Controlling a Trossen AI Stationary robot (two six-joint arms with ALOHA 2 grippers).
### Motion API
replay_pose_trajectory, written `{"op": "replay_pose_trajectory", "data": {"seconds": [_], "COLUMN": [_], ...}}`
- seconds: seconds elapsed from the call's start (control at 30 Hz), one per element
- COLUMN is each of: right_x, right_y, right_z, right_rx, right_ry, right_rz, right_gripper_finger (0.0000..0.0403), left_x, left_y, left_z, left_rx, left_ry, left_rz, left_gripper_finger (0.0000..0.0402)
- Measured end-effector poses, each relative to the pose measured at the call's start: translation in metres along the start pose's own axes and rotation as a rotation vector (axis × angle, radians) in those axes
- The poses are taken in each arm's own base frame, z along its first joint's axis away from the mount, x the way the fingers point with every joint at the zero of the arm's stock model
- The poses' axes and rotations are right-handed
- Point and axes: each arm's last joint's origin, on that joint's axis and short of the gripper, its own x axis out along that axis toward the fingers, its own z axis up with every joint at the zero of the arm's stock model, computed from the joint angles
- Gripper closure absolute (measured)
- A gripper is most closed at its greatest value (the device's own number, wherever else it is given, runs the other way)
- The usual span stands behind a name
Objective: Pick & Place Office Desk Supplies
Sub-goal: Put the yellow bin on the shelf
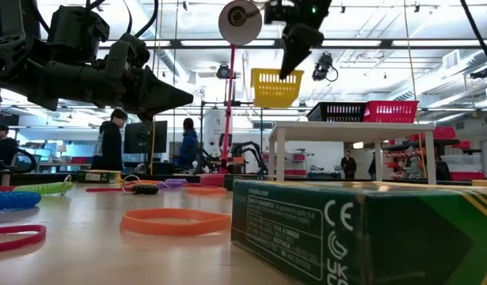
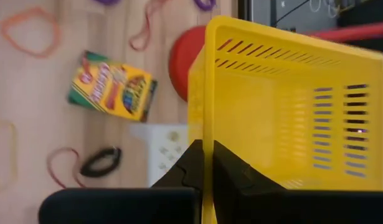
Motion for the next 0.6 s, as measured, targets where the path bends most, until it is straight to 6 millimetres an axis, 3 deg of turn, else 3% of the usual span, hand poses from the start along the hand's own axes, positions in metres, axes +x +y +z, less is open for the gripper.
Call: {"op": "replay_pose_trajectory", "data": {"seconds": [0.33,0.6], "right_x": [0.018,0.040], "right_y": [-0.030,-0.023], "right_z": [-0.020,-0.034], "right_rx": [0.006,0.004], "right_ry": [0.072,0.129], "right_rz": [0.045,0.081], "right_gripper_finger": [0.0387,0.0386], "left_x": [0.000,0.000], "left_y": [0.000,0.000], "left_z": [0.000,0.000], "left_rx": [0.000,0.000], "left_ry": [0.000,0.000], "left_rz": [0.000,0.000], "left_gripper_finger": [0.0387,0.0387]}}
